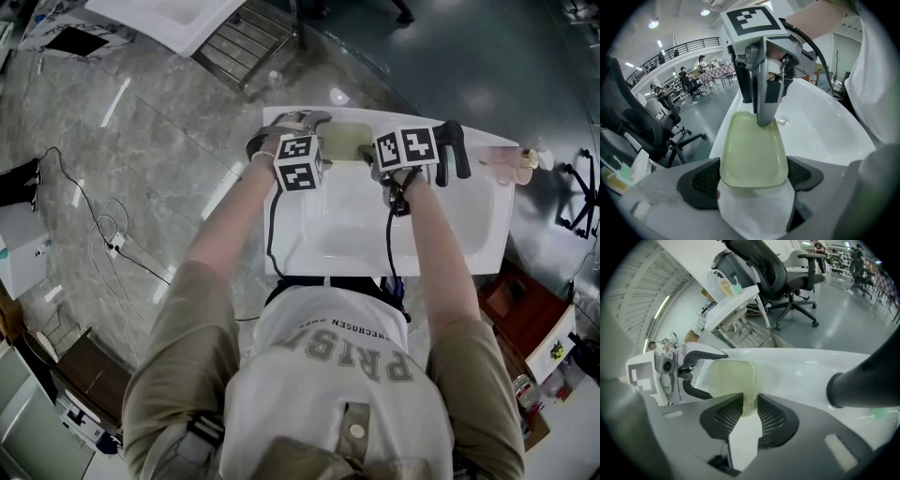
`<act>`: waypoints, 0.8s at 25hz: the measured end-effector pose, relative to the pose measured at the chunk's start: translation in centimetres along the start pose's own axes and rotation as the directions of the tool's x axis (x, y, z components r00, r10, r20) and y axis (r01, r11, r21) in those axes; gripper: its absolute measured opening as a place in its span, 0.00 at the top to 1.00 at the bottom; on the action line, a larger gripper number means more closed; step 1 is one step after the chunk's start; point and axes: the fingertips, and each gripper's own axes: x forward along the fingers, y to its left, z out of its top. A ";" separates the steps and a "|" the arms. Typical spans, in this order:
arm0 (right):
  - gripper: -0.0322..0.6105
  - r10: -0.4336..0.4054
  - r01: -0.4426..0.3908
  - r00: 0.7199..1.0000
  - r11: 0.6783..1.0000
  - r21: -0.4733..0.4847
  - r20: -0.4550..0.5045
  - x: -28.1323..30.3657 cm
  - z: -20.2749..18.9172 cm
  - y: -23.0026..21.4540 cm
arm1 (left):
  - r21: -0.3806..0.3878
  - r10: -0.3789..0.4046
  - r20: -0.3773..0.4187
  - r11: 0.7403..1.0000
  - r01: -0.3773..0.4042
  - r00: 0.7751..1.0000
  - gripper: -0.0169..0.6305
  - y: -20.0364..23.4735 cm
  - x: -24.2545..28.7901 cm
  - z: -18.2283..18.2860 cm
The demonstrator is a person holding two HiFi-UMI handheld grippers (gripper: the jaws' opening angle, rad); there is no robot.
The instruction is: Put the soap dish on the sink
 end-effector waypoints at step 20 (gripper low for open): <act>0.81 -0.075 0.075 0.997 0.996 0.039 -0.008 -0.3 0.0 -0.5 | -0.005 -0.023 -0.004 1.000 0.023 1.000 0.26 0.0 0.1 0.1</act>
